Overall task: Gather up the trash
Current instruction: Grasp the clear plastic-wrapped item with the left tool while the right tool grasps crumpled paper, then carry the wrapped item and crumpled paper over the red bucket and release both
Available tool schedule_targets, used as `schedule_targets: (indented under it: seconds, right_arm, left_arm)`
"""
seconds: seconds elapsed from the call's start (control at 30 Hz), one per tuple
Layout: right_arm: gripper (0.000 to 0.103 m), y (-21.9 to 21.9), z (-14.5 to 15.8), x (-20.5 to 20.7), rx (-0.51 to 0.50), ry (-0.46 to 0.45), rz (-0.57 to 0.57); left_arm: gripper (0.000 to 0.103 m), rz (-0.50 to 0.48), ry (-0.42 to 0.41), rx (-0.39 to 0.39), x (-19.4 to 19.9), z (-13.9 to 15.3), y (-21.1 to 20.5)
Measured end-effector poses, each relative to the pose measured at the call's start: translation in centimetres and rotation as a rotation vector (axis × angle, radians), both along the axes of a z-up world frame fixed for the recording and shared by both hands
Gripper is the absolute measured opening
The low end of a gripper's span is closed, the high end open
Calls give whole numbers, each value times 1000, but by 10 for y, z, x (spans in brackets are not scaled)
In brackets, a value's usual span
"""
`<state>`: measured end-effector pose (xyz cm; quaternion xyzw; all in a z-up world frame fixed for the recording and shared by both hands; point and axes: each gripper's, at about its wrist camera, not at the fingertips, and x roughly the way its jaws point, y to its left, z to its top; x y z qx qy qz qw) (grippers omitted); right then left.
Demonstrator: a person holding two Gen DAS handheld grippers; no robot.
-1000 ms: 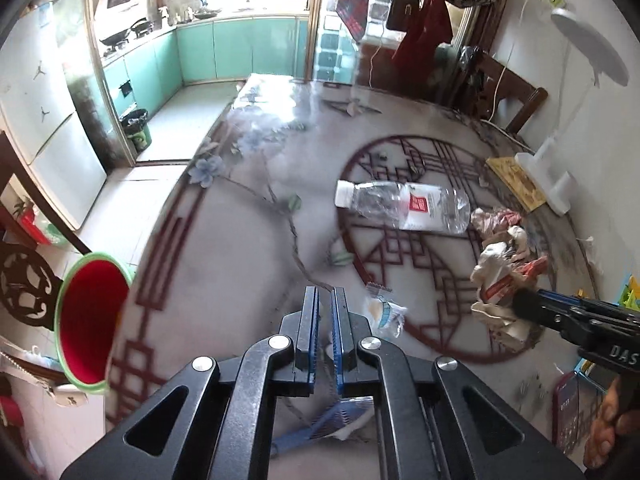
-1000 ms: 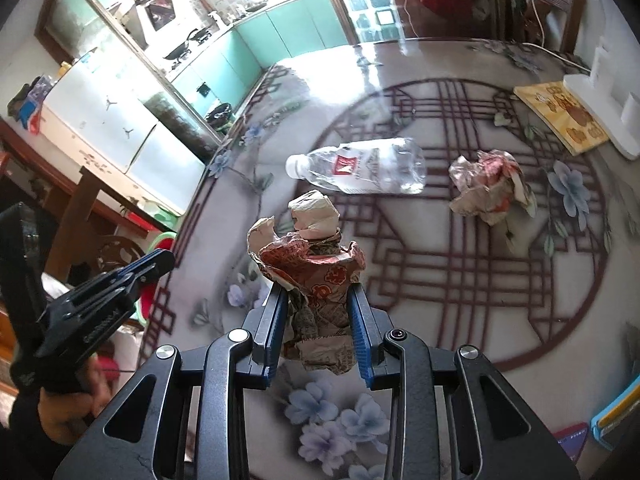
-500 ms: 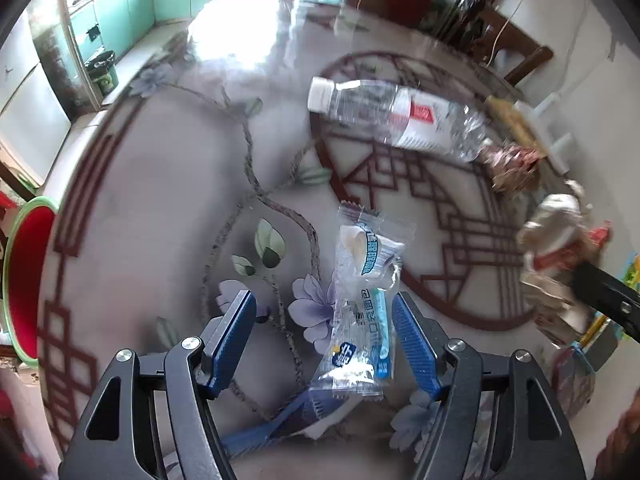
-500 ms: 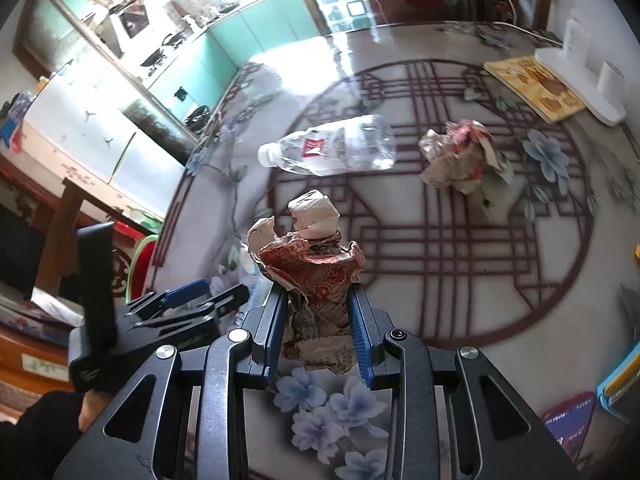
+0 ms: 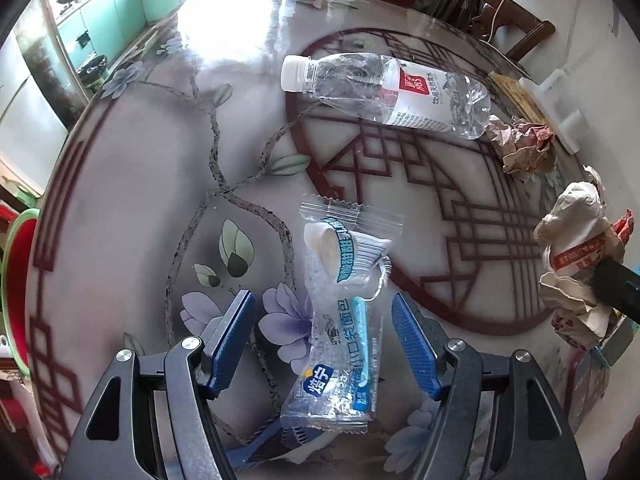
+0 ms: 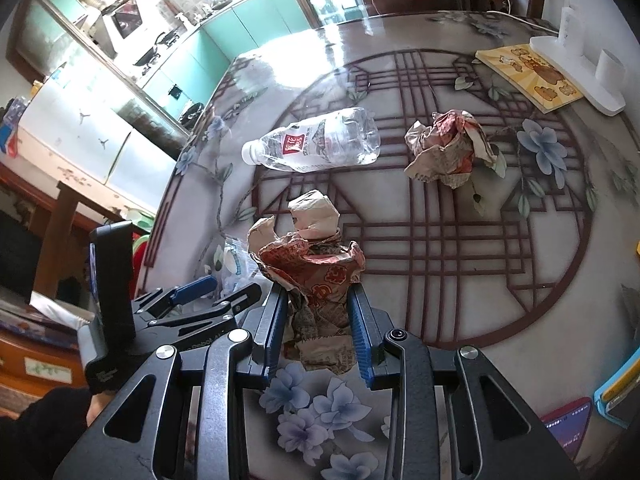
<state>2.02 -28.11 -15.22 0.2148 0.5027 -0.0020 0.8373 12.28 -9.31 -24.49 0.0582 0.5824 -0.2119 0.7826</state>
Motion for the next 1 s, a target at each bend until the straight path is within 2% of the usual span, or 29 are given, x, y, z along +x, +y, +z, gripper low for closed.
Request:
schedule_targets:
  seconds: [0.1,0.13,0.17,0.23,0.37,0.67,1.0]
  right_arm:
    - [30,-3,-2,1,2,4,2]
    - [30,-3,-3,1,2,5,3]
    - [30,-4,-3,1,3,7,1]
    - [30,-5,-4,1,7,10,-2]
    - [30,-5,-4,1,8,6,1]
    - [30,4,4,8,2,-24,8]
    - [30,46,37,27,-50,-124,59]
  left_arm:
    - [69,1,-3,9,1,-4,-2]
    - [64,-2,4,2,2,-5,-3]
    - [45,-5,8,-3,1,-6,-5]
    - [23,-25,2,8,0,-6,-11]
    - [10,-38,-12,-8,-2,0,-12]
    - [8,17,-162,-43,2,64,21]
    - [8,122,-308,-62,-1,131,99]
